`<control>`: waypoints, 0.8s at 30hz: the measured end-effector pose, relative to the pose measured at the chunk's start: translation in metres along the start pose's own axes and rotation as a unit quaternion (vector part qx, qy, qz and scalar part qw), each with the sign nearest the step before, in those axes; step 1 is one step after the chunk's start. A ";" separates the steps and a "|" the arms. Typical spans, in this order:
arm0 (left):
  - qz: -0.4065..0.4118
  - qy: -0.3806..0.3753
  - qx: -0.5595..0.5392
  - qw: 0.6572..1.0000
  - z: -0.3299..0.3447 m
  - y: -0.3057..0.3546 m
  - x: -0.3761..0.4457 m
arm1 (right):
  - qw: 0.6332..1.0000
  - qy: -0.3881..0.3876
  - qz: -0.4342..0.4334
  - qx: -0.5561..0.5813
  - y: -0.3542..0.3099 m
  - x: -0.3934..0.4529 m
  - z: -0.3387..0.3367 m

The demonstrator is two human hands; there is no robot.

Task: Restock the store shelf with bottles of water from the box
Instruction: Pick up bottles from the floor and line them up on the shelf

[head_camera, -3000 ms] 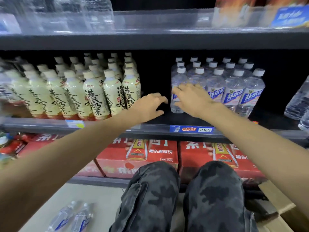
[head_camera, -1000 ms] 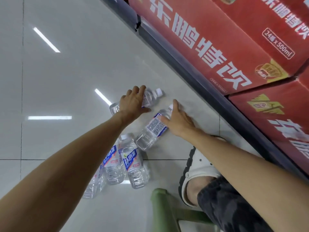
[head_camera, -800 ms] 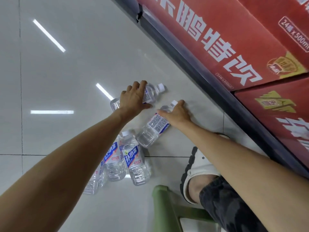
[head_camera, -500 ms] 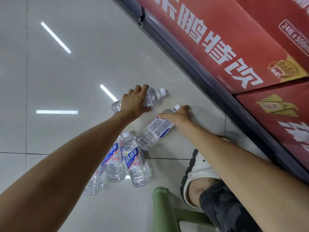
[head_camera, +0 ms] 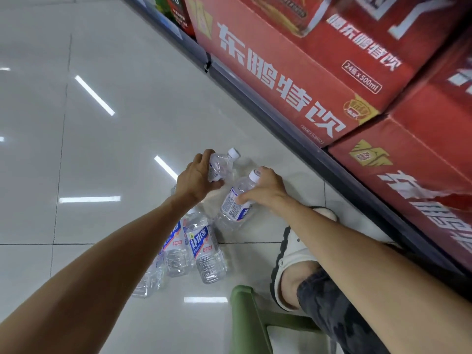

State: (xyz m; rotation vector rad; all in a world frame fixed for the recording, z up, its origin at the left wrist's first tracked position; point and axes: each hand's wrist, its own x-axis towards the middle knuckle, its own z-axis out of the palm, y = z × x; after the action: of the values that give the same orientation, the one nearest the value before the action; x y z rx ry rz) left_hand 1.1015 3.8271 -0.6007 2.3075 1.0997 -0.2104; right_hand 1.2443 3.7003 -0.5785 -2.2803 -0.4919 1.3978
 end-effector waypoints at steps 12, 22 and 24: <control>0.057 0.076 -0.069 0.993 -0.048 0.063 -0.039 | 0.953 0.141 -0.167 -0.209 -0.022 -0.099 -0.085; 0.185 0.130 -0.170 0.959 -0.116 0.168 -0.080 | 0.905 0.245 -0.249 -0.243 -0.035 -0.211 -0.181; 0.212 0.129 -0.192 0.950 -0.128 0.190 -0.092 | 0.896 0.265 -0.261 -0.245 -0.035 -0.236 -0.198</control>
State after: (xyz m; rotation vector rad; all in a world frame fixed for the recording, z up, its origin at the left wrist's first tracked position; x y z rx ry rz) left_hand 1.1726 3.7422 -0.3800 2.1815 0.6562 0.4451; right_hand 1.3171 3.5791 -0.3030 -2.4868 -1.2534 0.3857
